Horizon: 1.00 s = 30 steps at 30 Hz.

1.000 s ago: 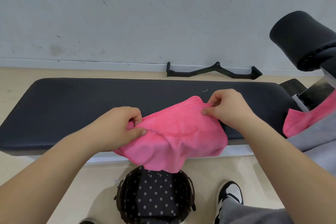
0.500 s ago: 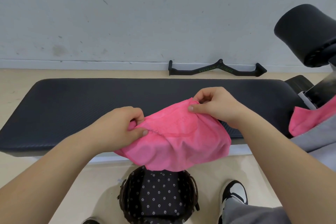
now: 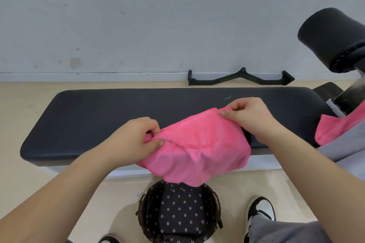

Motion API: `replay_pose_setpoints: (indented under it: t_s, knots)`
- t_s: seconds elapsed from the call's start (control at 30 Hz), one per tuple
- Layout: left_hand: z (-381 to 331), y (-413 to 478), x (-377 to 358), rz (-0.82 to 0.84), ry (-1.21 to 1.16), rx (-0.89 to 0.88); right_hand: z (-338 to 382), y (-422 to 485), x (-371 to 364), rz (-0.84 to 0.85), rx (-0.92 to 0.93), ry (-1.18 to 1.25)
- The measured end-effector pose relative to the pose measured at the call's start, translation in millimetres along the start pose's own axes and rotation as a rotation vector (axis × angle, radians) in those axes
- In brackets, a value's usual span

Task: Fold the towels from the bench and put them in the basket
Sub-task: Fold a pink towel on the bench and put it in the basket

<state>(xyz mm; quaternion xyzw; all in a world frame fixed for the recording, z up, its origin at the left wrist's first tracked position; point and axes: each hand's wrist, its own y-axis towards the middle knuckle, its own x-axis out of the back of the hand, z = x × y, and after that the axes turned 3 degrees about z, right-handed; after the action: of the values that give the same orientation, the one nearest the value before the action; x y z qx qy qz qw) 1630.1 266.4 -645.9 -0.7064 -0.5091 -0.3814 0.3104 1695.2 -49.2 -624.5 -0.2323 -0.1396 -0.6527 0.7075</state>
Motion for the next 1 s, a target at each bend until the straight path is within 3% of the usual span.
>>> replay_pose_setpoints:
  t_s: [0.13,0.27,0.6,1.0]
  knots:
    - [-1,2,-2,0.006,0.034,0.002,0,-3,2,0.015,0.091,-0.001]
    - [-1,5,-1,0.017,0.040,0.017,10,-4,-5,0.141,0.118,0.135]
    - [3,6,-1,0.034,0.020,0.009,11,20,-34,0.155,0.161,-0.353]
    - [1,3,2,0.022,0.079,-0.025,12,8,-11,0.269,0.095,-0.357]
